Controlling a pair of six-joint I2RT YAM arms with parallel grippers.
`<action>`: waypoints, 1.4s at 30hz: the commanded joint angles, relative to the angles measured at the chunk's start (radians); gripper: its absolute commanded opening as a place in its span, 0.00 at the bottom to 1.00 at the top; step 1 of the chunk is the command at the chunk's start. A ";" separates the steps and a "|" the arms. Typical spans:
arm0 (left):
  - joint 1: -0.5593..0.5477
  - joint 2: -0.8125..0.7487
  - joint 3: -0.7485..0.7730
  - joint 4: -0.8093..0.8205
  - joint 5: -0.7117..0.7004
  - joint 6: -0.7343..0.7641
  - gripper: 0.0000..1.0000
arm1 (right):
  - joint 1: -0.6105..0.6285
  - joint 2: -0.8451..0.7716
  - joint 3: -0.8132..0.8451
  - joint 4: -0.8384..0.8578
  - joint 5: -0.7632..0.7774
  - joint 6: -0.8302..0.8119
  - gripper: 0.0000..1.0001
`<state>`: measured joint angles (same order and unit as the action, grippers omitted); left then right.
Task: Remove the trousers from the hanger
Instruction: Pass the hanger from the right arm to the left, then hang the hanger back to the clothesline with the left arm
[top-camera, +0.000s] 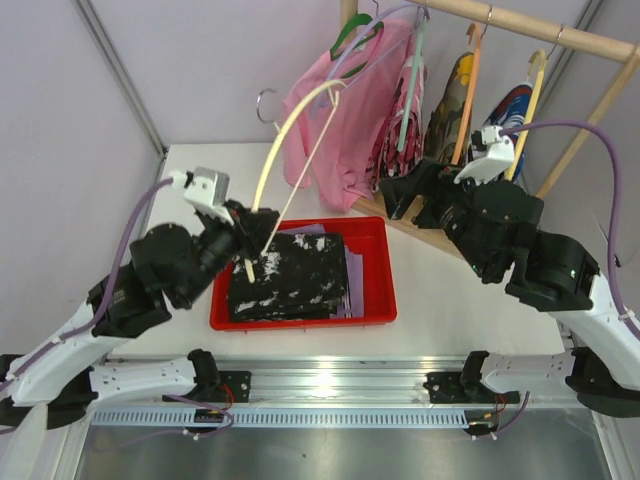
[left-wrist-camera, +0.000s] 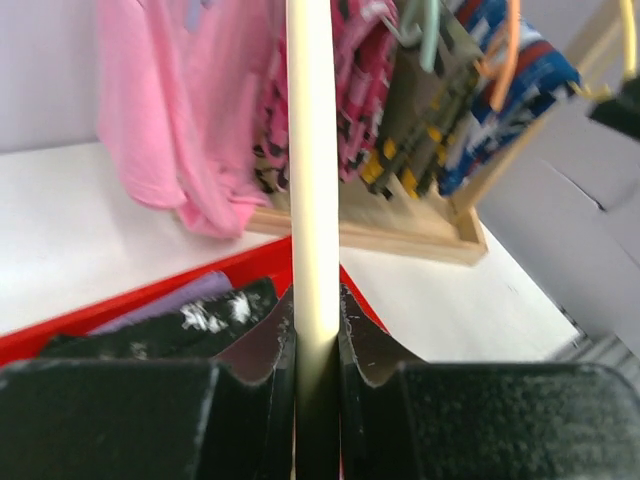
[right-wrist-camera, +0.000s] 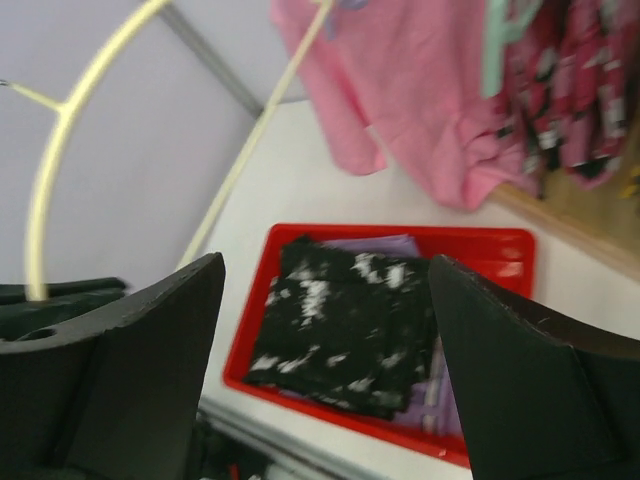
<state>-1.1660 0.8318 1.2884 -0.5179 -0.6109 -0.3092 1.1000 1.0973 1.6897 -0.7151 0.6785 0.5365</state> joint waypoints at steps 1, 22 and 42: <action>0.124 0.096 0.167 -0.128 0.176 0.039 0.00 | -0.069 0.056 0.063 -0.165 0.038 -0.107 0.89; 0.446 0.938 1.190 -0.366 0.493 0.232 0.01 | -0.097 -0.289 -0.582 0.144 -0.033 -0.219 0.93; 0.529 1.187 1.230 0.140 0.596 0.370 0.02 | -0.097 -0.329 -0.693 0.128 0.038 -0.247 0.95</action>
<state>-0.6380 2.0068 2.4634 -0.5697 -0.0551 0.0177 1.0046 0.7750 1.0107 -0.6083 0.6739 0.2947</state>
